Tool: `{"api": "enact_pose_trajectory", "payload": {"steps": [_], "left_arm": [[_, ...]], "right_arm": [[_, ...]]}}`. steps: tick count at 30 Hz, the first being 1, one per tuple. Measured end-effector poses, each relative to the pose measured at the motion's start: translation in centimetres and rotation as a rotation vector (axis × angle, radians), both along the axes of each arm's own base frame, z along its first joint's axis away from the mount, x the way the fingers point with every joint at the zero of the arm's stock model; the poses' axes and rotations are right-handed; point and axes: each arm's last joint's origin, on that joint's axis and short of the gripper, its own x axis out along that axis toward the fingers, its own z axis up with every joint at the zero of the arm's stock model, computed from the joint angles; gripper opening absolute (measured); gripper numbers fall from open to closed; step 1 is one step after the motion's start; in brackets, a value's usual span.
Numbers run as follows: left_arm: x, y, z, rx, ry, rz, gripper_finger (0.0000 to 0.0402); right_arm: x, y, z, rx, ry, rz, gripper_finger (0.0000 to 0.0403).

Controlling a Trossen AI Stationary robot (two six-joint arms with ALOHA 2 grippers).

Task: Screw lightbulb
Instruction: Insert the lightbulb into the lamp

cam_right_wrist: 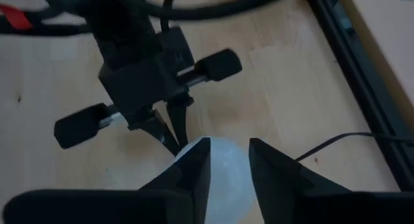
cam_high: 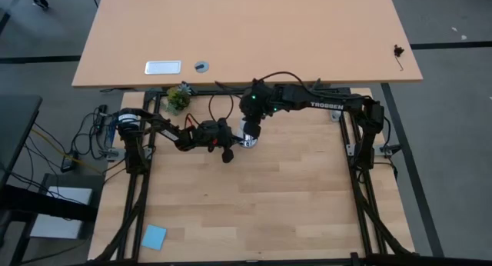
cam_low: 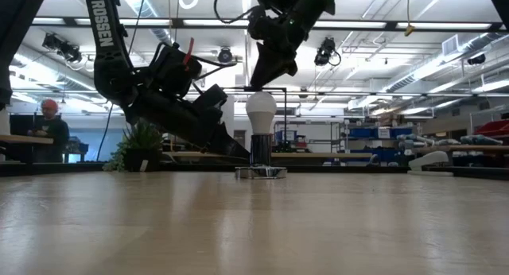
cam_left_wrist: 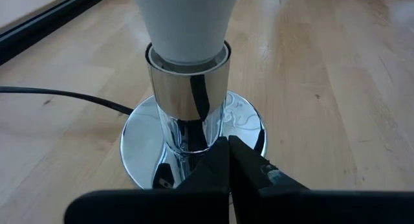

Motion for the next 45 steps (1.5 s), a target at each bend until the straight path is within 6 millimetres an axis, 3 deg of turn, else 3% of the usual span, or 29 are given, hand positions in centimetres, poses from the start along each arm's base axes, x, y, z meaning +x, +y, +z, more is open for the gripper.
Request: {"api": "enact_pose_trajectory", "payload": {"steps": [14, 25, 32, 45], "left_arm": [[0.0, 0.0, -0.1, -0.002, 0.006, 0.0, 0.0001], [0.0, 0.0, -0.1, -0.011, 0.005, 0.004, 0.0001], [0.0, 0.0, 0.0, -0.004, 0.004, 0.001, 0.0001], [0.0, 0.0, 0.0, -0.001, 0.005, 0.0, 0.0001]], "right_arm": [[0.3, -0.1, 3.2, -0.054, -0.073, 0.029, 0.0165], [-0.2, 1.3, 2.6, -0.016, 0.029, 0.113, 0.0237], [-0.4, 1.1, 2.1, -0.007, 0.045, 0.104, 0.0284], [-0.6, 0.0, 0.1, -0.006, 0.062, 0.103, 0.028]]}}
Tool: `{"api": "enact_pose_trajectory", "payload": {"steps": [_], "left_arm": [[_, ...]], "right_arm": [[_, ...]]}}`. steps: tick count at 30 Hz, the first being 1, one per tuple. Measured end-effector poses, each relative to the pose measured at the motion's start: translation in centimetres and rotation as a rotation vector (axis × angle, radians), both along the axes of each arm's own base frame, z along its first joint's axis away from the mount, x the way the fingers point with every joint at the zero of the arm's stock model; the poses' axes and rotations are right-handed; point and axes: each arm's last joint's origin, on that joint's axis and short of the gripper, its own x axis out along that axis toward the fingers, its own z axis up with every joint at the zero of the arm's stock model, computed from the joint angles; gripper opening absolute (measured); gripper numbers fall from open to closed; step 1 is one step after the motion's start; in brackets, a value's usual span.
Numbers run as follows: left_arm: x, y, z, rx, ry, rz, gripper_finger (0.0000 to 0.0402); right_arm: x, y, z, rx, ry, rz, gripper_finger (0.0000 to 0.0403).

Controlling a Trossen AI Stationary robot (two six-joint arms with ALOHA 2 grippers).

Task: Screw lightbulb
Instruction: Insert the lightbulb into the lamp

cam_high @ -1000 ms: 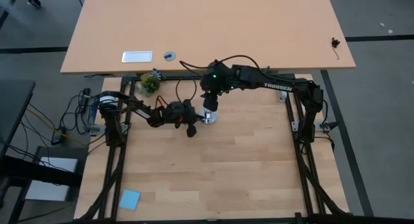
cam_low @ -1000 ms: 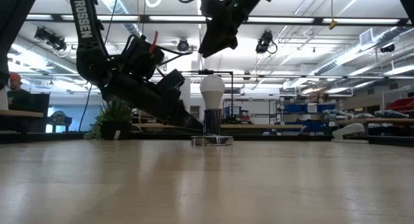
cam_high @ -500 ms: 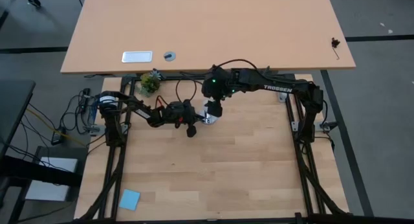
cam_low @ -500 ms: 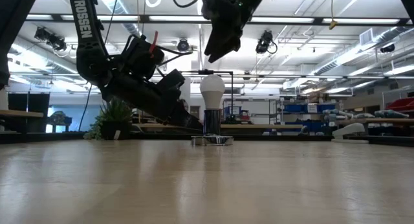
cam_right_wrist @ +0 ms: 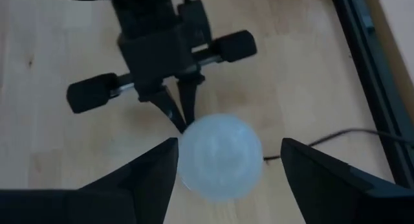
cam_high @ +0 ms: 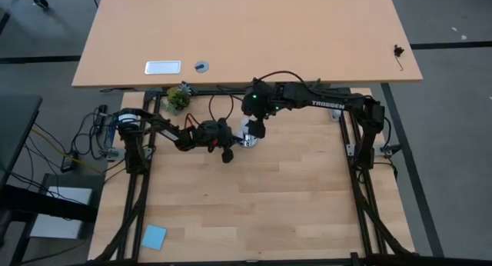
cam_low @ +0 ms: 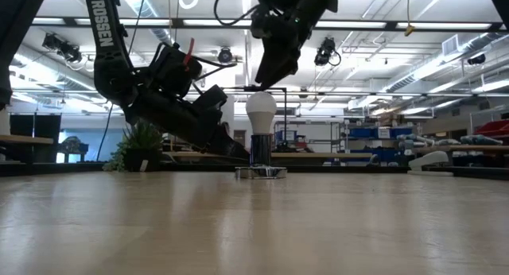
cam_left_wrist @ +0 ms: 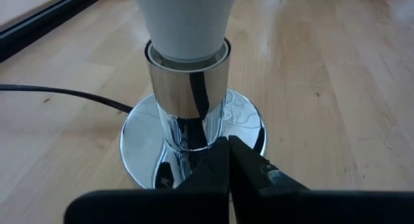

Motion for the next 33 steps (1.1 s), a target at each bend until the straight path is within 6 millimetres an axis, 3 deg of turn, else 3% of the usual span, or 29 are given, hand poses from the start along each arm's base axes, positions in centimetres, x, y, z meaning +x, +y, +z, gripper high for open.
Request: {"api": "enact_pose_trajectory", "payload": {"steps": [24, 29, 33], "left_arm": [[0.0, 0.0, 0.0, 0.0, 0.0, 0.0, 0.0001], [0.0, 0.0, 0.0, 0.002, 0.001, 0.005, 0.0001], [0.0, 0.0, 0.0, 0.002, 0.001, 0.006, 0.0001]], "right_arm": [[-0.1, -0.4, -3.1, 0.032, -0.008, 0.011, 0.028], [-0.1, -0.4, -3.0, 0.073, -0.02, -0.053, 0.0261], [-0.1, -0.3, -3.0, 0.121, -0.019, -0.198, 0.0242]]}}
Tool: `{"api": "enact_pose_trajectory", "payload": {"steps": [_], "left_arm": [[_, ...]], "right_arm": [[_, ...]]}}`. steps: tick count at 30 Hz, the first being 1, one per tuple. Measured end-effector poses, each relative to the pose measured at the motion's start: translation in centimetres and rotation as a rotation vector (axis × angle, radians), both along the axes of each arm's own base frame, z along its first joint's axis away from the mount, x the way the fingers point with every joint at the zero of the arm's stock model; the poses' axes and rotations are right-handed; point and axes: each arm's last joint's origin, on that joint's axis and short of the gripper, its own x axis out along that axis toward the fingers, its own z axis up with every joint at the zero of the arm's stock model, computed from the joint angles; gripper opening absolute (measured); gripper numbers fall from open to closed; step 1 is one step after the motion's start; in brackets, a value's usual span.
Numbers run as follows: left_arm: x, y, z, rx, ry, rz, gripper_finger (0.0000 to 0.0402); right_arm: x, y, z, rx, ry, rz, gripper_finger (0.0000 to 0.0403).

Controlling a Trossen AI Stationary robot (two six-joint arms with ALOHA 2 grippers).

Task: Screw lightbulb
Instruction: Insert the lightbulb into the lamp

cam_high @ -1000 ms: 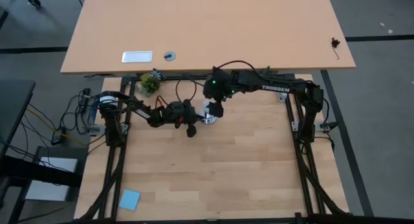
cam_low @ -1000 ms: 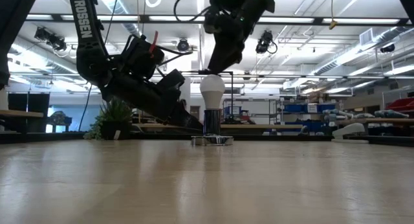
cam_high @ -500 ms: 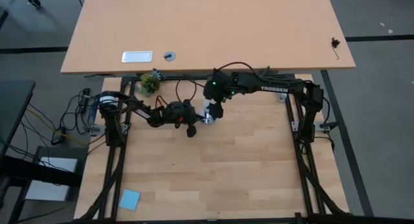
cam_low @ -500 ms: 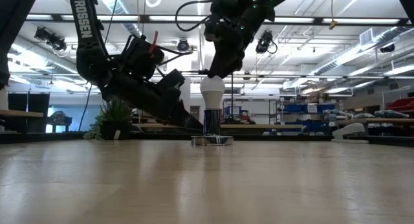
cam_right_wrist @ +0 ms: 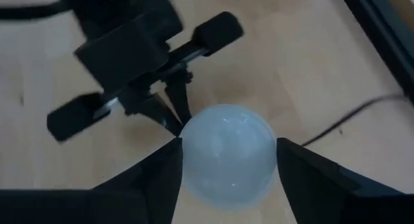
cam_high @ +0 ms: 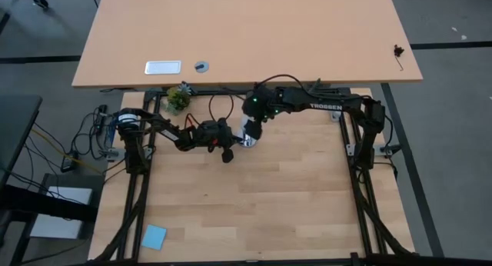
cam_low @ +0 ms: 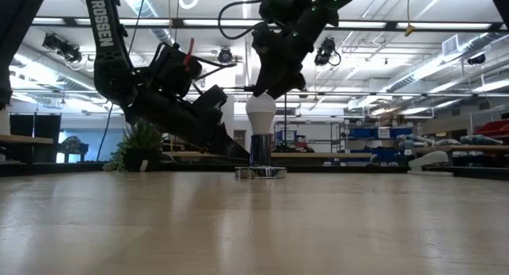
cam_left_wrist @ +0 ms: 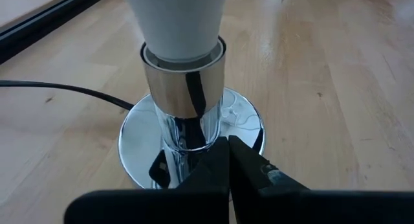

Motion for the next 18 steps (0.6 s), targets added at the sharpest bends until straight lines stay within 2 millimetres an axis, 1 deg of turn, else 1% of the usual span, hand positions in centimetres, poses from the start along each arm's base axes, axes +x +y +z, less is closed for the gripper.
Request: {"api": "enact_pose_trajectory", "payload": {"steps": [4, 8, 13, 16, 18], "left_arm": [[0.0, 0.0, 0.0, 0.002, 0.001, 0.005, 0.0001], [0.0, 0.0, 0.0, 0.002, 0.001, 0.006, 0.0001], [0.0, 0.0, 0.0, 0.002, 0.003, 0.007, 0.0001], [0.0, 0.0, 0.0, 0.001, 0.006, 0.007, 0.0001], [0.0, 0.0, -0.1, 0.0, 0.008, 0.007, 0.0001]], "right_arm": [[0.2, 0.7, 0.0, 0.079, -0.011, -0.164, 0.0238], [0.5, 1.9, 0.0, 0.067, -0.008, -0.2, 0.0249], [0.9, 2.5, 0.9, -0.063, 0.008, -0.085, 0.0268], [1.2, 2.5, 2.0, -0.163, -0.01, 0.04, 0.0278], [1.3, 2.5, 2.3, -0.206, -0.012, 0.141, 0.0282]]}}
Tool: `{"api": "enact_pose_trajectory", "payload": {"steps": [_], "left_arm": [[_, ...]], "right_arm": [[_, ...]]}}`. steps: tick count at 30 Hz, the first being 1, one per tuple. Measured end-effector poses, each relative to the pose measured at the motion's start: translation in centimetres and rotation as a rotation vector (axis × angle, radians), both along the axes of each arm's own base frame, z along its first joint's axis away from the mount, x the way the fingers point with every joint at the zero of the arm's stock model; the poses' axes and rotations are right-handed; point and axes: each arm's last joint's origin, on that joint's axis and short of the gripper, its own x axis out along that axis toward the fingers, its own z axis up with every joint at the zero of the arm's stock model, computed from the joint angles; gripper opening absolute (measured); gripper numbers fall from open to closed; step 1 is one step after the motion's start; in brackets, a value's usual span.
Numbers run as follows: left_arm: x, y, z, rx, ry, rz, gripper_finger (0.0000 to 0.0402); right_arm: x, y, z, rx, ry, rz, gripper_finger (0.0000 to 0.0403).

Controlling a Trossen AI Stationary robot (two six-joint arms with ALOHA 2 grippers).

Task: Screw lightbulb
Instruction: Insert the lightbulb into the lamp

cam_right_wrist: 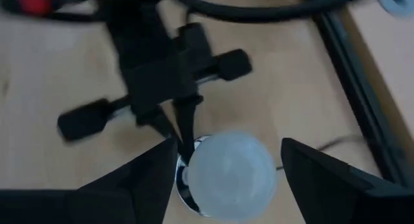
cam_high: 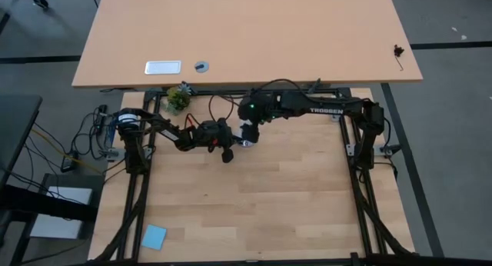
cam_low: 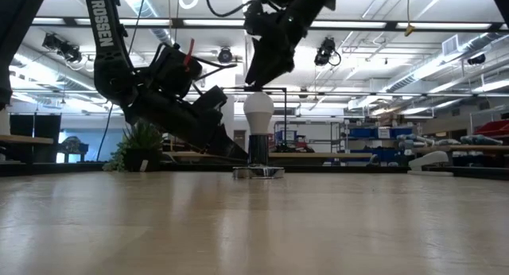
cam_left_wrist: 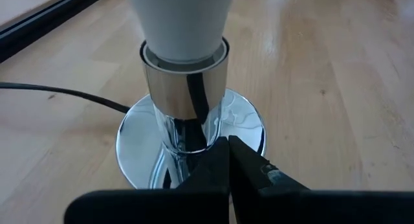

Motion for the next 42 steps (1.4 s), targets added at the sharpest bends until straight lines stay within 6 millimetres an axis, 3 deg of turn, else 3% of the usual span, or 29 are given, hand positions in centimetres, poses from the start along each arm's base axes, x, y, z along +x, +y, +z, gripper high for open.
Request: {"api": "enact_pose_trajectory", "payload": {"steps": [4, 8, 18, 36, 42], "left_arm": [[0.0, 0.0, 0.0, -0.001, 0.003, 0.0, 0.0001], [0.0, 0.0, 0.0, -0.001, 0.003, 0.001, 0.0001], [0.0, 0.0, 0.0, -0.001, 0.001, 0.0, 0.0001], [-0.1, 0.0, -0.2, -0.005, 0.021, 0.0, 0.0001], [-0.1, 0.0, -0.2, -0.005, 0.021, -0.001, 0.0001]], "right_arm": [[-0.2, -0.5, 0.0, -0.057, 0.027, 0.168, 0.0283], [-0.6, -1.6, -0.3, -0.031, 0.029, 0.222, 0.0277], [-1.1, -2.4, -2.2, -0.016, 0.049, 0.211, 0.0267], [-0.6, -2.4, -2.1, -0.115, 0.032, 0.153, 0.0266], [-0.7, -1.9, -2.3, -0.058, 0.043, 0.097, 0.0266]]}}
